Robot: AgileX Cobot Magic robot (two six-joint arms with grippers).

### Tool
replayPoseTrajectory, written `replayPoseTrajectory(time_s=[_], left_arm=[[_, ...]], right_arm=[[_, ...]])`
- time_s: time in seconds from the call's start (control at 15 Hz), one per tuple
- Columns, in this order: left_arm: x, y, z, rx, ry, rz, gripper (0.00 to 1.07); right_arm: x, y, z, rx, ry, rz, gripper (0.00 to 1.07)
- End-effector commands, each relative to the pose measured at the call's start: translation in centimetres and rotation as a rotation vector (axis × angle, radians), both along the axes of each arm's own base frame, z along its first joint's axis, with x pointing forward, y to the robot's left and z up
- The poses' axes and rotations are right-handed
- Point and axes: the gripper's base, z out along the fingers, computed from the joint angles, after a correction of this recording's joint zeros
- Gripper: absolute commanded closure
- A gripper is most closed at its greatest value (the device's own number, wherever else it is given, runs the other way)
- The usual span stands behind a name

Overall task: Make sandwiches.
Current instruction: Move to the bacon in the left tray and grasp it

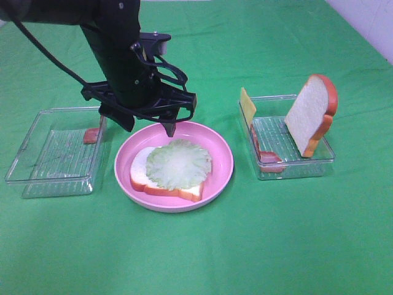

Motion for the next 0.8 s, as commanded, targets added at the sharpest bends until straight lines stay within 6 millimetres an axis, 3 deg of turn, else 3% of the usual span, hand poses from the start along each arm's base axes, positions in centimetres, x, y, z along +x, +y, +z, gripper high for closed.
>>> replayPoseTrajectory(time_s=[0.07, 0.27, 0.4, 0.6, 0.8], left_arm=[[-0.2, 0.2, 2.7, -0.013, -0.033, 0.005, 0.37], [0.2, 0.7, 5.8, 0.024, -0.058, 0.013, 0.37], [1.0, 2.2, 7.3, 0.054, -0.035, 0.072, 0.37], [3.4, 6.9, 7.1, 0.061, -0.003, 0.201, 0.37], [4.6, 9.3, 6.4, 0.060, 0.016, 0.264, 0.37]], right_arm=[[-0.1, 0.0, 0.0, -0.013, -0.020, -0.001, 0.37], [-0.1, 0.0, 0.0, -0.013, -0.020, -0.001, 0.37], [-0.1, 0.0, 0.0, -0.013, -0.020, -0.001, 0.37], [-0.1, 0.0, 0.0, -0.013, -0.020, -0.001, 0.37], [-0.1, 0.0, 0.0, -0.013, -0.020, -0.001, 0.37]])
